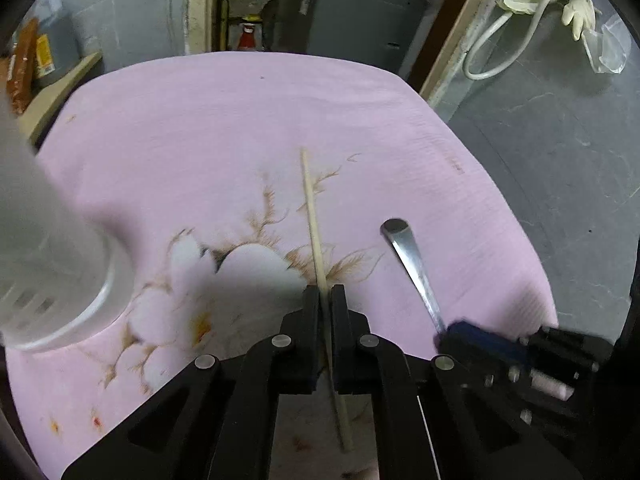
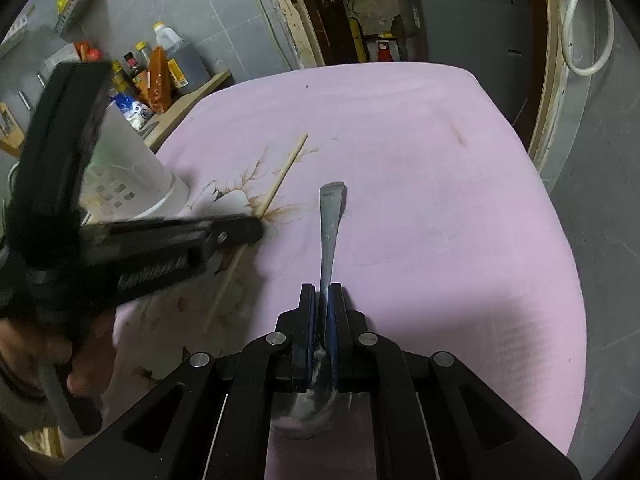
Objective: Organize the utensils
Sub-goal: 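Close the left tool on the chopstick while the right tool grasps the spoon, then lift the chopstick and spoon and carry both over the white caddy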
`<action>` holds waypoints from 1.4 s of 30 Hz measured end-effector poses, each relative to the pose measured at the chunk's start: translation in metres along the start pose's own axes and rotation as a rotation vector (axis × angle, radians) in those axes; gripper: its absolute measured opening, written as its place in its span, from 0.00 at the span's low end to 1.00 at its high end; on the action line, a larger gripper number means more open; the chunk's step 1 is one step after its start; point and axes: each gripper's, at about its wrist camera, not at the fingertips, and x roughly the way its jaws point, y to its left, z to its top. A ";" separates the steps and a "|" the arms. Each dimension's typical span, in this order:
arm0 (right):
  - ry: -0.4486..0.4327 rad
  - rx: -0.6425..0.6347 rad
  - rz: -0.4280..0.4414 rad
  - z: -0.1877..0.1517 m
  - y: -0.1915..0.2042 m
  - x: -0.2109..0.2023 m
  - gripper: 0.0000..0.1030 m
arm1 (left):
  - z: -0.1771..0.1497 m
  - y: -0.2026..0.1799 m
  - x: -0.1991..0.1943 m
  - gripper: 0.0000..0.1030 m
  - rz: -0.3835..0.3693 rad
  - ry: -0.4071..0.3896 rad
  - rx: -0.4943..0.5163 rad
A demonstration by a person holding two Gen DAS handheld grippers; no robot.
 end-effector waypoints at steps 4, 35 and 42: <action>-0.006 -0.007 -0.026 0.008 0.004 0.007 0.06 | -0.024 0.010 -0.019 0.02 0.030 -0.020 -0.028; -0.112 -0.050 -0.007 0.026 0.012 0.007 0.10 | -0.063 0.025 -0.082 0.02 0.030 -0.135 -0.032; -0.305 -0.091 0.028 0.014 0.028 -0.038 0.10 | -0.090 0.019 -0.118 0.02 0.078 -0.322 -0.028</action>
